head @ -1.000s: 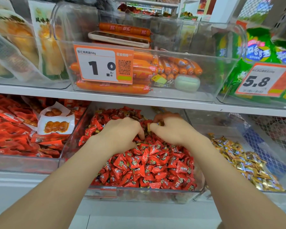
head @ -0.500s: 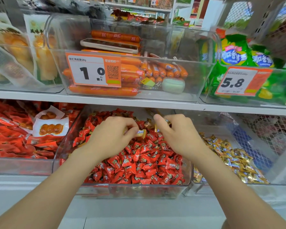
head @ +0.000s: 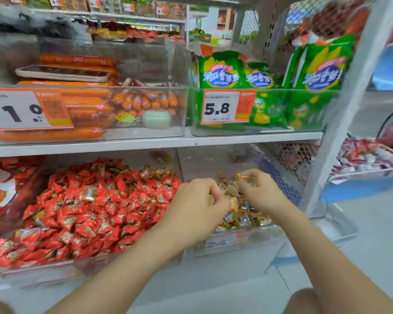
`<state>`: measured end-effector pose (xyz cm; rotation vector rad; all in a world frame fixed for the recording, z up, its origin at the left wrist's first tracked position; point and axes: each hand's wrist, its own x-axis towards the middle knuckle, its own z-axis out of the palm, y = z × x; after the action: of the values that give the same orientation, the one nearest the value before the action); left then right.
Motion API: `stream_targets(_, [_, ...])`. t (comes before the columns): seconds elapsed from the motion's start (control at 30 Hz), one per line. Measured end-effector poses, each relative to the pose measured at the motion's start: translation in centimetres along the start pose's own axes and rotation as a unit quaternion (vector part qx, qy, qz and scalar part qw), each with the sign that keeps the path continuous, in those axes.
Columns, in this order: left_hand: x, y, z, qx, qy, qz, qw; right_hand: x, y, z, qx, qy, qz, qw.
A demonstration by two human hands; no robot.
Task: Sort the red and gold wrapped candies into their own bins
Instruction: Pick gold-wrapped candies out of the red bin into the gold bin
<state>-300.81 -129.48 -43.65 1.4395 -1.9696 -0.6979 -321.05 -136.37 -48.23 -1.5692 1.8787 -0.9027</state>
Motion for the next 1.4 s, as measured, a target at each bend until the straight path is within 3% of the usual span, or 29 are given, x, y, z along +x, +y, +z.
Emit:
stream_targets(0.13, [4.6, 1.0, 4.9, 0.122, 0.000, 0.018, 0.992, 0.1, 1.9, -2.5, 0.039, -0.050, -0.013, 0.998])
stream_targets(0.23, [6.7, 0.1, 6.6, 0.160, -0.113, 0.018, 0.981, -0.2, 2.4, -4.2, 0.094, -0.033, -0.002, 0.995])
stream_targets(0.3, [6.7, -0.6, 6.6, 0.209, -0.130, 0.041, 0.968, -0.7, 1.9, -4.5, 0.113, -0.038, -0.007, 0.993])
stream_targets(0.4, [4.6, -1.2, 4.8, 0.285, -0.037, 0.160, 0.944, -1.4, 0.2, -3.8, 0.042, -0.043, -0.060, 0.996])
stream_targets(0.47, [1.8, -2.0, 2.8, 0.278, 0.034, 0.241, 0.929, -2.5, -1.9, -2.7, 0.032, -0.059, -0.103, 0.992])
stream_targets(0.53, [-0.7, -4.0, 0.6, 0.243, 0.104, 0.244, 0.933, -3.9, -4.5, -0.8, 0.037, -0.076, -0.143, 0.986])
stream_targets(0.6, [-2.3, -6.8, -1.7, 0.234, 0.115, 0.197, 0.945, -5.2, -6.8, 1.2, 0.022, -0.090, -0.184, 0.979])
stream_targets(0.7, [-2.3, -11.4, -4.1, 0.227, -0.036, 0.137, 0.964, -6.2, -9.6, 4.0, -0.026, -0.101, -0.235, 0.966])
stream_targets(0.77, [-1.3, -13.0, -4.7, 0.216, -0.151, 0.119, 0.957, -6.0, -10.6, 5.4, -0.039, -0.096, -0.250, 0.963])
stream_targets(0.87, [0.5, -14.2, -5.1, 0.301, -0.198, 0.117, 0.926, -4.8, -11.4, 7.2, -0.053, -0.097, -0.268, 0.957])
stream_targets(0.97, [1.1, -14.8, -6.5, 0.386, -0.165, 0.121, 0.899, -3.9, -11.7, 8.4, -0.088, -0.126, -0.295, 0.943])
stream_targets(1.27, [-0.6, -18.7, -12.0, 0.437, -0.030, -0.021, 0.899, -3.5, -12.1, 9.6, -0.225, -0.122, -0.332, 0.908])
stream_targets(1.33, [-1.5, -18.5, -12.1, 0.452, 0.028, 0.010, 0.892, -4.1, -12.3, 9.4, -0.250, -0.142, -0.322, 0.902])
stream_targets(1.4, [-2.3, -17.8, -11.7, 0.430, 0.079, 0.091, 0.895, -4.7, -12.4, 9.4, -0.282, -0.185, -0.304, 0.891])
